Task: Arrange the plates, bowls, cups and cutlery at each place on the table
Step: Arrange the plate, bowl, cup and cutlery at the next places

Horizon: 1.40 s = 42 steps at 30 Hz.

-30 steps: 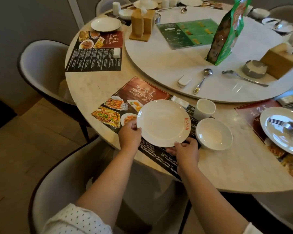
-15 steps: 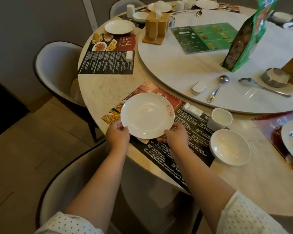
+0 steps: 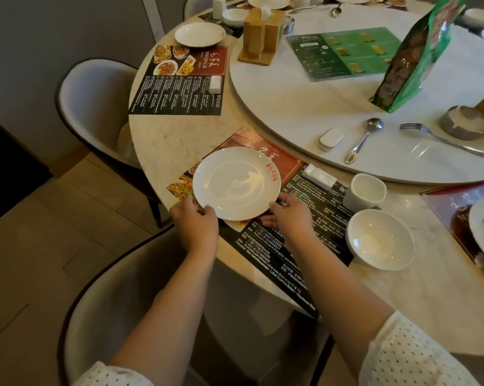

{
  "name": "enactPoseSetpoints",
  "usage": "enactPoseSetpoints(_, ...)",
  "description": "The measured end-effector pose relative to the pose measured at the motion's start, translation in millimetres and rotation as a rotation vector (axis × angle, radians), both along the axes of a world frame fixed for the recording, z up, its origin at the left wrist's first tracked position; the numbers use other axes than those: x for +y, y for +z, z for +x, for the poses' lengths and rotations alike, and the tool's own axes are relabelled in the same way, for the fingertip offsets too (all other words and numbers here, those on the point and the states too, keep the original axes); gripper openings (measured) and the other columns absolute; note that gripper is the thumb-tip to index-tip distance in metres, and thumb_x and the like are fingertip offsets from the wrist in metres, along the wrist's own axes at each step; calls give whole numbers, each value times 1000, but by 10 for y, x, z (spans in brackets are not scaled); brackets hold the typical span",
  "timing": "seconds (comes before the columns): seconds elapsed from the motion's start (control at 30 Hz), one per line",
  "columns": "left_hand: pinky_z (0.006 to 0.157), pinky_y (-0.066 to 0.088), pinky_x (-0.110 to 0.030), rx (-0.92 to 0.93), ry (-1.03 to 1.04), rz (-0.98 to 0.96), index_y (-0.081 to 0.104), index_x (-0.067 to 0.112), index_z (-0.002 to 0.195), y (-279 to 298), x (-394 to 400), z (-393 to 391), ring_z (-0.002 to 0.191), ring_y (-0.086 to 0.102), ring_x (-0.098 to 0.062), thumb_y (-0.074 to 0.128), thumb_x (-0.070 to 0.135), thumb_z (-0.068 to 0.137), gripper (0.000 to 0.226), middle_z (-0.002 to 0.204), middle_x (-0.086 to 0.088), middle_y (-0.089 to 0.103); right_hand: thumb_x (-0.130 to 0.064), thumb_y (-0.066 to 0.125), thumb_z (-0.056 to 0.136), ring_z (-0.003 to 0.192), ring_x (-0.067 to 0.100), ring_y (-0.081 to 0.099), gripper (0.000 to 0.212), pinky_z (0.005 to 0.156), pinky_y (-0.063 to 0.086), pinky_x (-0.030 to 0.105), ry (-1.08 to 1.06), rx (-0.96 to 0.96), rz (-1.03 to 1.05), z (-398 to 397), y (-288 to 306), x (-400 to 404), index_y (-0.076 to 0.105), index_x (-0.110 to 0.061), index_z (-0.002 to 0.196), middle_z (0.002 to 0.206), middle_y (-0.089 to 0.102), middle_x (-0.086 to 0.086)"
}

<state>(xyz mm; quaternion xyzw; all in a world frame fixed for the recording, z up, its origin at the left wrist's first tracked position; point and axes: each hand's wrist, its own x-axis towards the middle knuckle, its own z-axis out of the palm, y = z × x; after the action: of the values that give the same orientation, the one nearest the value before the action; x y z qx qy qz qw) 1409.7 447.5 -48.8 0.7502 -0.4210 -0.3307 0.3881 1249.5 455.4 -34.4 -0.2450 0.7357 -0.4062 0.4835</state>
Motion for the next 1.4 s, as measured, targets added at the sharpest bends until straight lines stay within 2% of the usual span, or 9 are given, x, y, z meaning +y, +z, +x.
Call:
enactPoseSetpoints(0.1, 98, 50, -36, -108, -82, -190, 51, 21, 133, 90, 157, -264, 125, 48, -18, 57, 8, 92, 44, 137, -2, 39, -14, 61, 90, 73, 8, 70, 27, 66, 59, 26, 33, 175, -95, -190, 75, 207, 63, -23, 116, 85, 70, -3)
enactPoseSetpoints(0.27, 85, 45, -16, 8, -438, -240, 66, 28, 106, 182, 199, -873, 99, 55, 0, 54, 9, 92, 26, 106, 17, 55, -16, 66, 83, 77, -4, 61, 18, 65, 48, 11, -131, 439, -276, -687, 281, 476, 66, -33, 88, 83, 66, -15)
enactPoseSetpoints(0.43, 83, 44, -12, 135, -665, -127, 65, 29, 113, 195, 87, -1535, 102, 57, 4, 51, 11, 94, 30, 113, 14, 63, -14, 71, 79, 112, 20, 46, 33, 90, 44, 31, -112, 674, -276, -1272, 358, 494, 63, -24, 109, 116, 53, -1)
enactPoseSetpoints(0.57, 71, 39, -4, 154, -709, -44, 66, 26, 117, 170, 41, -1884, 96, 55, 6, 52, 18, 96, 27, 116, 12, 64, -18, 67, 82, 121, 23, 35, 41, 93, 34, 30, -80, 809, -77, -1623, 318, 529, 55, -24, 120, 129, 47, 5)
enactPoseSetpoints(0.73, 77, 56, -30, 121, -675, 46, 68, 26, 97, 45, 155, -1985, 91, 63, -10, 59, 32, 92, 12, 97, 10, 66, -21, 56, 90, 119, 21, 43, 30, 82, 41, 32, -169, 697, 44, -1762, 153, 801, 57, -25, 120, 122, 53, 2)
enactPoseSetpoints(0.87, 59, 43, -6, 32, -678, 0, 67, 33, 89, -28, 371, -1971, 80, 59, 4, 63, 30, 87, 6, 87, 18, 65, -19, 53, 91, 97, 15, 50, 29, 70, 42, 31, -217, 653, 74, -1747, 21, 965, 57, -25, 119, 118, 54, 0)
enactPoseSetpoints(1.03, 68, 42, -12, 31, -657, -12, 72, 23, 98, -11, 475, -1946, 86, 59, 0, 63, 22, 89, 13, 95, 13, 68, -1, 43, 89, 90, 12, 45, 41, 71, 41, 29, -235, 595, 57, -1728, -10, 1042, 61, -27, 115, 106, 52, -4)
enactPoseSetpoints(1.3, 61, 38, -9, -16, -509, -65, 68, 31, 88, 208, 193, -1398, 80, 58, 5, 65, 28, 88, 5, 85, 19, 66, -5, 49, 88, 95, 9, 54, 38, 66, 40, 18, -223, 317, -96, -1216, 55, 838, 65, -32, 109, 96, 57, -16)
enactPoseSetpoints(1.4, 69, 41, -12, -101, -483, -94, 70, 26, 91, 222, 104, -1190, 83, 60, 0, 64, 28, 89, 6, 88, 12, 68, -8, 51, 89, 99, 10, 57, 35, 78, 51, 28, -182, 244, -92, -997, 32, 744, 63, -30, 113, 109, 62, -10)
